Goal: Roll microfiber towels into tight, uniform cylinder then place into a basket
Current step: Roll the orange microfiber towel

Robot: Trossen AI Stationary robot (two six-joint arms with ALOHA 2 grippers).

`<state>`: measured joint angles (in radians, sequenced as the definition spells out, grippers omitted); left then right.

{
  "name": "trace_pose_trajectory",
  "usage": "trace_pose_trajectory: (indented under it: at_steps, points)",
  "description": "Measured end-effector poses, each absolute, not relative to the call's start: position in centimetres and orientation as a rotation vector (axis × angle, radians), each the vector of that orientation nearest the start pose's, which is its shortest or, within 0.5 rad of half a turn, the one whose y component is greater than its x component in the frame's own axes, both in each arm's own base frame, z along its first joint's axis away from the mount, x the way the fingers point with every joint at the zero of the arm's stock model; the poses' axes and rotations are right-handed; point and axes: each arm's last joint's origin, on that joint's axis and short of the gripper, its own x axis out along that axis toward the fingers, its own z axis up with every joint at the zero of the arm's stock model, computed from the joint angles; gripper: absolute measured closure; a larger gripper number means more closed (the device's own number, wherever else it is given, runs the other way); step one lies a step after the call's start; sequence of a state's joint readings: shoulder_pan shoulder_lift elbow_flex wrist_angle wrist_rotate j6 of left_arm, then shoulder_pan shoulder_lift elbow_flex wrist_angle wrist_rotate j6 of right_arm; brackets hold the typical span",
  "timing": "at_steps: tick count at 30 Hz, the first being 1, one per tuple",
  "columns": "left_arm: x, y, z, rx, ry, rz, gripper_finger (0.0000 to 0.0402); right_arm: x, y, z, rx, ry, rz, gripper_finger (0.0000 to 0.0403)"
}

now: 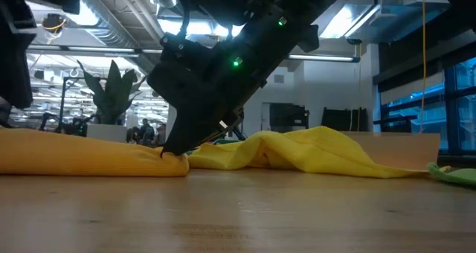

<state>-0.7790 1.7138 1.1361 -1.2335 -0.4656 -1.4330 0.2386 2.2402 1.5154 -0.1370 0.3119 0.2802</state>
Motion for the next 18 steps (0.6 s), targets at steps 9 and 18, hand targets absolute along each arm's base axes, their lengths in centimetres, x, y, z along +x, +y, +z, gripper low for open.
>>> trace_pose_trajectory:
  at_steps: [9, 18]
  points:
    - [20.0, -20.1, 17.6, -0.142, 1.122, 0.586, 0.0333, 45.8, 10.2, 12.1, 0.031, 0.811, -0.183, 0.0402]
    - [18.3, -18.9, 14.3, -0.067, 1.105, 0.592, 0.0333, 45.8, 10.2, 12.1, 0.033, 0.811, -0.184, 0.0402]
